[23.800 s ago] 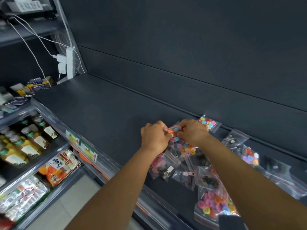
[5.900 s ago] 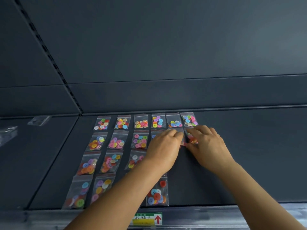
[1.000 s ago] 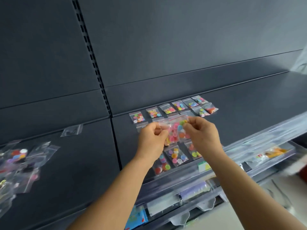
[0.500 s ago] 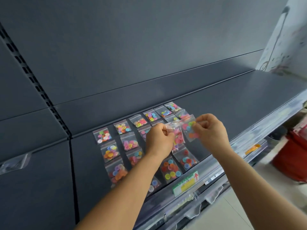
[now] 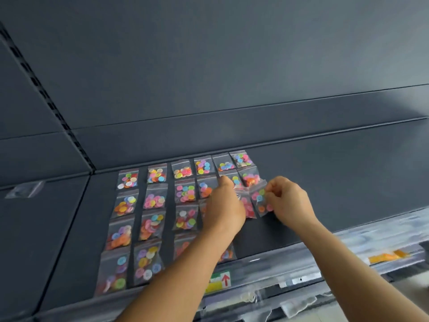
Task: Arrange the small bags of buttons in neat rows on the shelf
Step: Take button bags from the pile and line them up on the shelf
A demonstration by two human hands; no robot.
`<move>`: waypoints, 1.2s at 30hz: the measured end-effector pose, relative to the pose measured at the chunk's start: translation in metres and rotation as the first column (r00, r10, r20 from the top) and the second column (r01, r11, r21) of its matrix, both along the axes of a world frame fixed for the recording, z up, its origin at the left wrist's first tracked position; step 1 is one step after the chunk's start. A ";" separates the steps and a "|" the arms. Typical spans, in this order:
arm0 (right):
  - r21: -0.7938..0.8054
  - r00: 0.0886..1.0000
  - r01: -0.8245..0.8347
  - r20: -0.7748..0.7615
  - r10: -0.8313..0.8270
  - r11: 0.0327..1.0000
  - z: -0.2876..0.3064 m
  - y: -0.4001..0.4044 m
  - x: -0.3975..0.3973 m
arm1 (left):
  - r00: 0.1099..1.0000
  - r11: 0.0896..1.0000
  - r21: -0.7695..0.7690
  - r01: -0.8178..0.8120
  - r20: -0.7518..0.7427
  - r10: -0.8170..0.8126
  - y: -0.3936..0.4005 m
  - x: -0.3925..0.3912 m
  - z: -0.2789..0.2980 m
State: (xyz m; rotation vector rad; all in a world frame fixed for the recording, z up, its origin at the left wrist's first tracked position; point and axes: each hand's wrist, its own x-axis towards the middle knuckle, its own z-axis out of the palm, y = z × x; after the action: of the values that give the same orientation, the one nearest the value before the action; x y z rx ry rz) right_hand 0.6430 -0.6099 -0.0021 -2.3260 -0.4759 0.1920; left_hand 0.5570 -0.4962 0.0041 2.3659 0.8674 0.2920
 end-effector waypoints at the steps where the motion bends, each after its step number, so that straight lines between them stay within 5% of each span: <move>1: -0.020 1.000 -0.020 -0.001 0.020 1.000 -0.002 -0.001 0.001 | 1.000 0.999 0.031 -0.015 -0.003 0.015 -0.004 0.000 0.001; 7: -0.138 0.991 -0.101 0.079 0.112 0.985 -0.007 -0.001 0.005 | 0.999 0.973 0.230 0.021 -0.036 -0.013 -0.015 -0.005 0.004; 10: -0.152 0.967 -0.170 0.163 0.195 0.974 -0.004 -0.005 0.003 | 0.983 0.922 0.341 0.185 -0.044 -0.181 -0.017 -0.009 0.000; 14: -0.259 0.899 -0.333 0.203 0.388 0.907 -0.002 -0.014 0.002 | 0.946 0.901 0.289 0.325 -0.112 -0.305 -0.020 -0.014 -0.005; 30: -0.358 0.891 -0.294 0.232 0.390 0.886 0.003 -0.013 -0.007 | 0.943 0.910 0.262 0.321 -0.174 -0.283 -0.017 -0.020 -0.001; 36: -0.386 0.794 -0.392 0.316 0.519 0.835 0.012 0.001 -0.026 | 0.962 0.907 0.336 0.255 -0.180 -0.204 -0.012 -0.041 0.012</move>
State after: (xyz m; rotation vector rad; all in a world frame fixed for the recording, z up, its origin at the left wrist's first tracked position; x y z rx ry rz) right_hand 0.6167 -0.6085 0.0100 -2.5107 -1.3213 -0.0027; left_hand 0.5160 -0.5083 0.0161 2.8276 0.6254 0.1995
